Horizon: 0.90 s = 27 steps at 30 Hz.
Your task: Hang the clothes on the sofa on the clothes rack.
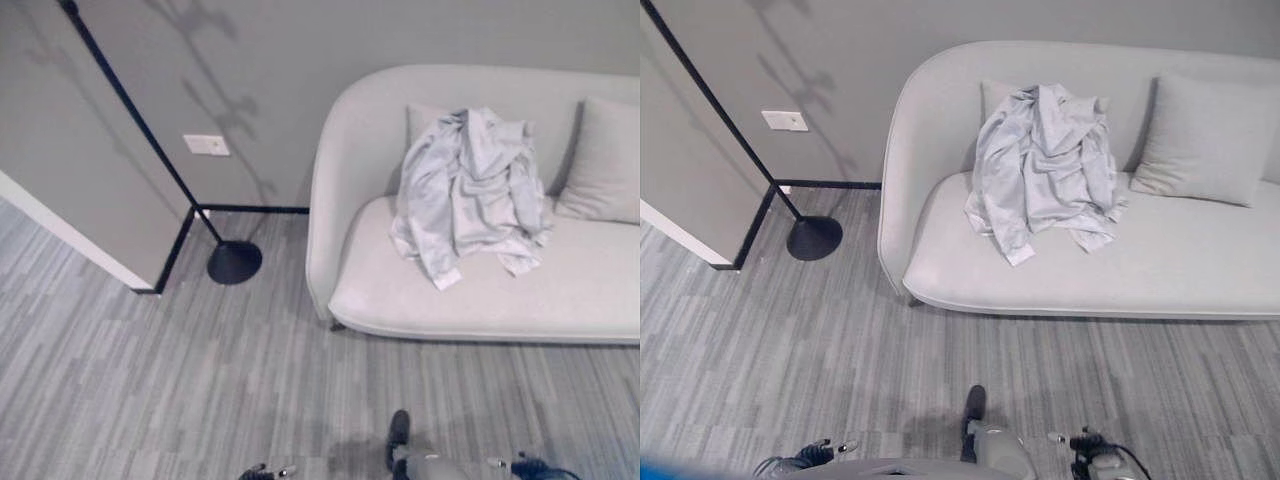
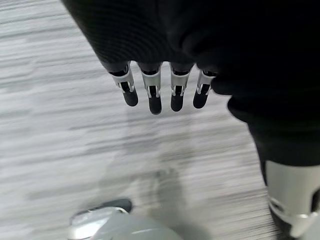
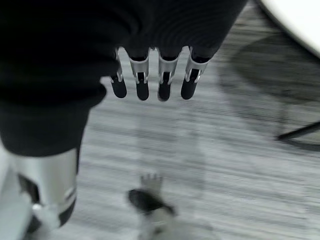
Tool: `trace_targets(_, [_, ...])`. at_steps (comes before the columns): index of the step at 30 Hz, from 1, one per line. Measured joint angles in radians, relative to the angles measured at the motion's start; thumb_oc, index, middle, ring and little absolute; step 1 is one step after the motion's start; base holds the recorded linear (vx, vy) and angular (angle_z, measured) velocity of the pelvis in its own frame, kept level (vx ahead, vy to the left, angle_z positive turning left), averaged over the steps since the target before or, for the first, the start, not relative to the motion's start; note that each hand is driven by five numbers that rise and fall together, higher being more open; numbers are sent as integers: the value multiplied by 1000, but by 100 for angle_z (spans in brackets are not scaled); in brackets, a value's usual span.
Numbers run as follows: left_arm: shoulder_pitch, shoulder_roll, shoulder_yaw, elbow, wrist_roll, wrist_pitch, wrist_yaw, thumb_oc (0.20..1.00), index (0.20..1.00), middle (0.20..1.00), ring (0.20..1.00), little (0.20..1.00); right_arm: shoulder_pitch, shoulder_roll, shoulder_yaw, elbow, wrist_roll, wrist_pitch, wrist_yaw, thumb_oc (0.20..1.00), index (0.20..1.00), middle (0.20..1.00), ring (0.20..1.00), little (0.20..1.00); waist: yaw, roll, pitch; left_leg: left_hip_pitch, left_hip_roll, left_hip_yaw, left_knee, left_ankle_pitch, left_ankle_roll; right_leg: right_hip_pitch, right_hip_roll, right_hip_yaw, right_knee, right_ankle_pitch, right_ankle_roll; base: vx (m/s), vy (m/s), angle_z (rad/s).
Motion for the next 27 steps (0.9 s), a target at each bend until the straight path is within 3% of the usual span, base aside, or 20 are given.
trace_targets(1, [-20, -15, -16, -4, -1, 4, -1, 1000, 1000, 1000, 1000, 1000, -16, -31, -2, 3, 0, -11, 0, 1000, 1000, 1000, 1000, 1000, 7, 56, 10, -4, 91, -64, -27, 170, -41, -34, 14, -28, 115, -78, 81, 180, -175, -4])
trace_targets(3, [-13, 9, -26, 6, -1, 8, -3, 1000, 1000, 1000, 1000, 1000, -22, -15, -2, 2, 0, -12, 1, 1000, 1000, 1000, 1000, 1000, 1, 12, -3, 9, 52, -75, 2, 158, -47, -2, 21, -6, -20, -55, 109, 189, -176, -4])
trace_targets(4, [-18, 21, -25, 14, -2, 12, -3, 1000, 1000, 1000, 1000, 1000, -15, -5, -4, 4, 1, -11, 1, 1000, 1000, 1000, 1000, 1000, -10, -24, -6, 15, 20, -72, 40, 151, -45, 30, 9, -17, -60, -44, 86, 120, -109, 12])
trace_targets(6, [-9, 12, -12, 17, -2, 12, -4, 1000, 1000, 1000, 1000, 1000, 1, -4, 1, 25, 1, -5, -1, 1000, 1000, 1000, 1000, 1000, 4, -17, -21, 13, 24, -62, 181, 101, -53, 112, 27, 13, -116, -52, 66, 121, -123, -38])
trace_targets(7, [-1, 3, 10, 17, -2, 12, -5, 1000, 1000, 1000, 1000, 1000, 3, -4, 2, 24, 3, -7, 0, 1000, 1000, 1000, 1000, 1000, 6, -10, -26, -9, 27, -61, 271, 101, -53, 144, 39, 14, -128, -50, 58, 195, -163, -46])
trace_targets(8, [-6, -6, 12, 30, -3, 12, -5, 1000, 1000, 1000, 1000, 1000, 12, -6, 3, 22, 8, -11, -1, 1000, 1000, 1000, 1000, 1000, 0, -7, -30, -63, 28, -59, 423, 112, -65, 187, 37, 13, -144, -53, 41, 153, -118, -11])
trace_targets(9, [-10, -10, 9, 28, -3, 3, -7, 1000, 1000, 1000, 1000, 1000, 31, -8, 3, 34, 8, -5, -2, 1000, 1000, 1000, 1000, 1000, 1, -18, -31, -88, 59, 0, 492, 71, -54, 231, 36, 15, -144, -81, 1, 190, -115, 32])
trace_targets(10, [-15, -9, 6, 17, -3, 2, -7, 1000, 1000, 1000, 1000, 1000, 42, -9, 3, 40, 8, -3, -6, 1000, 1000, 1000, 1000, 1000, 2, -21, -30, -92, 86, 26, 409, 56, -48, 249, 31, 17, -137, -85, -5, 183, -102, 55])
trace_targets(11, [-17, -13, -5, 1, -3, 4, -10, 1000, 1000, 1000, 1000, 1000, 42, -14, 2, 38, 8, -5, -15, 1000, 1000, 1000, 1000, 1000, -3, -16, -28, -99, 81, 33, 111, 98, 13, 229, 8, 12, -80, -87, -6, 195, -118, 59])
trace_targets(13, [-20, -6, -26, -8, -3, 2, -13, 1000, 1000, 1000, 1000, 1000, 45, -10, -16, 20, 9, -8, -18, 1000, 1000, 1000, 1000, 1000, 5, -59, -38, -167, -14, -1, -31, 122, 48, 233, -52, 48, -117, -110, 11, 73, -44, 36])
trace_targets(14, [-32, -9, -37, -9, -2, 2, -14, 1000, 1000, 1000, 1000, 1000, 33, -24, -22, 27, 9, -9, -18, 1000, 1000, 1000, 1000, 1000, 15, -58, -31, -221, -86, -66, -90, 163, 60, 231, -82, 79, -136, -145, 89, 43, -21, -27])
trace_targets(15, [-21, -23, -35, -14, -2, 6, -15, 1000, 1000, 1000, 1000, 1000, 13, -43, -20, 27, 8, -11, -17, 1000, 1000, 1000, 1000, 1000, 37, -6, -19, -242, -71, -77, -85, 244, 70, 234, -45, 79, -143, -156, 111, 112, -18, -67])
trace_targets(16, [28, -34, -32, 6, -1, 10, -15, 1000, 1000, 1000, 1000, 1000, 0, -45, -18, 21, 8, -18, -25, 1000, 1000, 1000, 1000, 1000, 31, 74, -18, -212, -46, -84, -84, 326, 104, 277, 3, 79, -145, -194, 154, 131, 5, -56])
trace_targets(17, [31, -33, -33, 7, -1, 12, -15, 1000, 1000, 1000, 1000, 1000, 10, -34, -15, 21, 7, -18, -19, 1000, 1000, 1000, 1000, 1000, 32, 64, -10, -203, -43, -94, -85, 311, 78, 277, 1, 53, -148, -189, 187, 158, 27, -47])
trace_targets(18, [37, -17, -29, -1, -1, 6, -15, 1000, 1000, 1000, 1000, 1000, 10, -7, -14, 29, 6, -13, -15, 1000, 1000, 1000, 1000, 1000, 55, 53, -3, -184, -53, -69, -85, 290, 73, 275, -7, 52, -149, -189, 185, 85, 22, -31])
trace_targets(21, [41, 4, -19, 9, 1, 7, -15, 1000, 1000, 1000, 1000, 1000, 17, 27, -8, 40, 5, -14, -16, 1000, 1000, 1000, 1000, 1000, 58, 20, 8, -160, -74, -62, -86, 278, 81, 295, -32, 54, -149, -195, 196, 117, 60, -16])
trace_targets(27, [49, 12, 0, 1, 1, 7, -15, 1000, 1000, 1000, 1000, 1000, 49, 32, 1, 42, -1, -11, -16, 1000, 1000, 1000, 1000, 1000, 57, 6, -17, -150, -63, -45, -90, 277, 83, 301, -23, 65, -149, -191, 191, 74, 93, -7])
